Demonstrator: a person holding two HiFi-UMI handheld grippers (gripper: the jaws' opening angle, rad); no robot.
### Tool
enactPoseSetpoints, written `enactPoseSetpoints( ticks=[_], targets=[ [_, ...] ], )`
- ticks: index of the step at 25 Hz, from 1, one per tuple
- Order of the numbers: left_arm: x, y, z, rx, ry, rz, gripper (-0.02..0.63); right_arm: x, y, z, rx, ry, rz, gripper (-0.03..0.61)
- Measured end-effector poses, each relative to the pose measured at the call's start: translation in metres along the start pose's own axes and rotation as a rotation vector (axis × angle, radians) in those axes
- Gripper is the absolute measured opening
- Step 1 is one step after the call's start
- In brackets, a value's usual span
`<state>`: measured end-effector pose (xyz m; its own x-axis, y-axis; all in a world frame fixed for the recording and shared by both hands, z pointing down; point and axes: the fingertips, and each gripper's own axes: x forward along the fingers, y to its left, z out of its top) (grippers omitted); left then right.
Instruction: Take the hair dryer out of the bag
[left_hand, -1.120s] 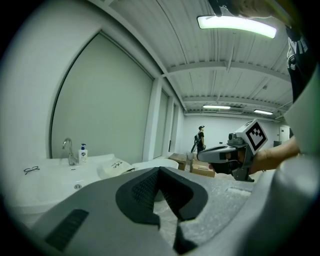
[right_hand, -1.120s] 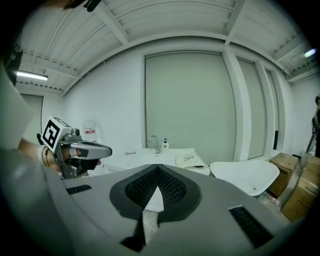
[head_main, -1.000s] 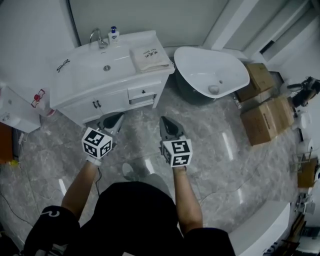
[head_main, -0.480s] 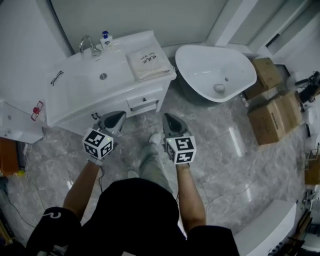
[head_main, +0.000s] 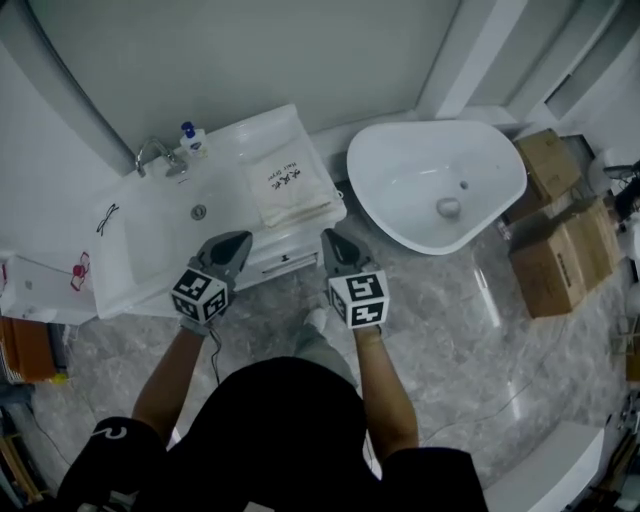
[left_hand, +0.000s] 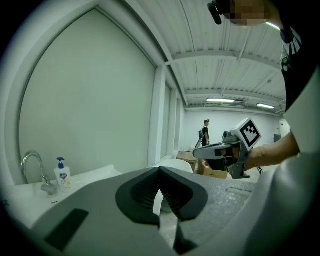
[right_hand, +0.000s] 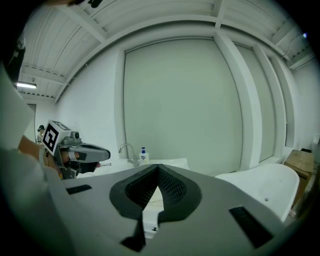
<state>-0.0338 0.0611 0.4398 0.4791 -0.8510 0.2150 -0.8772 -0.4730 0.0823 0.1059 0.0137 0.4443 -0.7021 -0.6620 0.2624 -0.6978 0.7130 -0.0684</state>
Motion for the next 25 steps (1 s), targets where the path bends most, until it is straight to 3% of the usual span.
enactPoseSetpoints(
  ticks=[10,25],
  targets=[
    [0.085,0.016,-0.010,0.025,0.080,-0.020,-0.003,0.032,-0.085,0.006,0.054,0.001,-0.020,-0.006],
    [0.137,0.026,-0.024,0.024,0.108,-0.081,-0.002,0.042,-0.124,-0.010,0.093,0.043,-0.073,-0.006]
  ],
)
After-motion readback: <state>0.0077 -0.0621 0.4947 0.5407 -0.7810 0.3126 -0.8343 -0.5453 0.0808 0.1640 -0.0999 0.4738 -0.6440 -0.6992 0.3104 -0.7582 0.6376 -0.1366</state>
